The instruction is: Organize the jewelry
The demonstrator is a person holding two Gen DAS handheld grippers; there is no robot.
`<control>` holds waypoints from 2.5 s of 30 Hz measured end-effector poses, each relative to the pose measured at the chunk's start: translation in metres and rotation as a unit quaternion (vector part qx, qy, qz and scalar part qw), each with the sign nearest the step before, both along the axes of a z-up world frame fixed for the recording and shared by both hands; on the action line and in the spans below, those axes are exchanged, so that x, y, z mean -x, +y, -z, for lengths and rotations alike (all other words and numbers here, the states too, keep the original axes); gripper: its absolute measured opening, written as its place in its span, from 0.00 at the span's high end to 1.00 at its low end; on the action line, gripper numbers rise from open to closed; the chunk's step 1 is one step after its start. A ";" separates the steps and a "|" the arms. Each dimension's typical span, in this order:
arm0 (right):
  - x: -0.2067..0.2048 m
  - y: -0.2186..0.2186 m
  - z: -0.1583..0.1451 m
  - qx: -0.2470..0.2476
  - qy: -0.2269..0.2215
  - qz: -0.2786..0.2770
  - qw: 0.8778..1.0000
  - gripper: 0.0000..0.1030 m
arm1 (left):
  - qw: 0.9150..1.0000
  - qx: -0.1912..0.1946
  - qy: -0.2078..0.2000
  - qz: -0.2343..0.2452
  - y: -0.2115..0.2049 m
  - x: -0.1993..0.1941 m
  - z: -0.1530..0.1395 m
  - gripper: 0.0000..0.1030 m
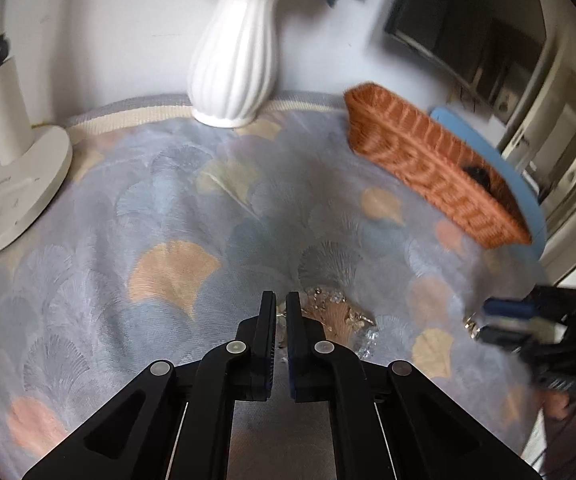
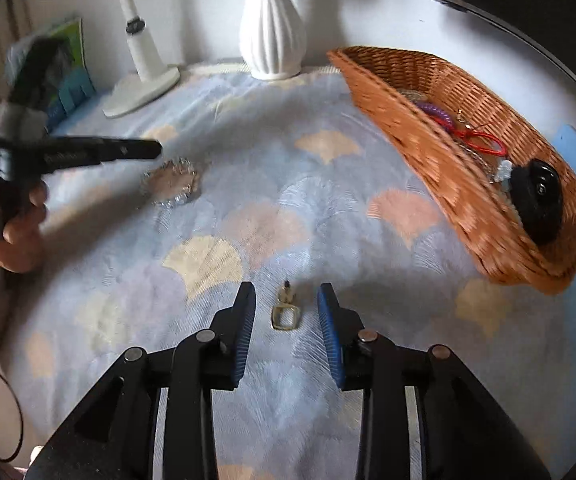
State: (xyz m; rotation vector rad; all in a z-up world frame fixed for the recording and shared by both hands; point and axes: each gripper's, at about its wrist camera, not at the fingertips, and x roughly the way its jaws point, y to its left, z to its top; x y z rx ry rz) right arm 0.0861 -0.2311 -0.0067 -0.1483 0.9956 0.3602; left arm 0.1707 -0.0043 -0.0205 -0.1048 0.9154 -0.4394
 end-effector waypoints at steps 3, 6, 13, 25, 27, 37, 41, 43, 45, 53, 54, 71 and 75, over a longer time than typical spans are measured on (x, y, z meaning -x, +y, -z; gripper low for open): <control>-0.007 0.005 0.003 0.019 -0.007 0.011 1.000 0.86 | 1.000 0.028 0.005 -0.002 0.008 -0.001 -0.002 0.96; -0.008 0.006 0.002 0.018 -0.008 0.011 1.000 0.88 | 0.999 0.043 0.006 -0.003 0.007 -0.001 -0.004 0.96; 0.000 -0.006 -0.005 -0.023 -0.010 0.008 1.000 0.88 | 1.000 0.016 0.015 0.013 -0.001 0.001 -0.002 0.92; -0.001 -0.007 0.003 -0.044 -0.008 -0.004 0.999 0.84 | 0.997 -0.069 -0.002 0.029 -0.021 0.003 0.006 0.85; -0.003 -0.011 0.003 -0.055 -0.004 0.001 0.998 0.83 | 0.995 -0.094 -0.014 0.030 -0.028 0.006 0.006 0.87; -0.005 -0.032 -0.001 -0.110 -0.004 0.024 0.994 0.75 | 0.998 -0.024 -0.031 0.039 -0.020 0.011 -0.010 0.98; -0.009 -0.039 0.000 -0.128 0.007 0.029 0.991 0.74 | 0.999 -0.003 -0.023 0.031 -0.007 0.013 -0.017 0.98; -0.010 -0.041 0.001 -0.136 0.011 0.029 0.990 0.74 | 1.000 0.004 -0.003 0.022 -0.001 0.011 -0.015 0.97; -0.010 -0.042 0.002 -0.140 0.011 0.028 0.990 0.74 | 1.000 0.018 0.019 0.013 0.006 0.011 -0.010 0.94; -0.008 -0.040 0.000 -0.144 0.007 0.019 0.989 0.74 | 0.999 -0.028 0.036 -0.025 -0.011 0.021 0.004 0.61; -0.008 -0.041 0.000 -0.145 0.007 0.018 0.989 0.74 | 0.998 -0.053 0.027 -0.031 -0.017 0.022 0.005 0.61; -0.010 -0.045 -0.009 -0.138 0.010 0.028 0.990 0.73 | 0.986 -0.160 -0.023 -0.026 -0.053 0.053 0.005 0.92; -0.013 -0.018 -0.002 -0.064 0.025 0.001 0.998 0.73 | 0.994 -0.103 -0.004 -0.024 -0.040 0.049 0.003 0.92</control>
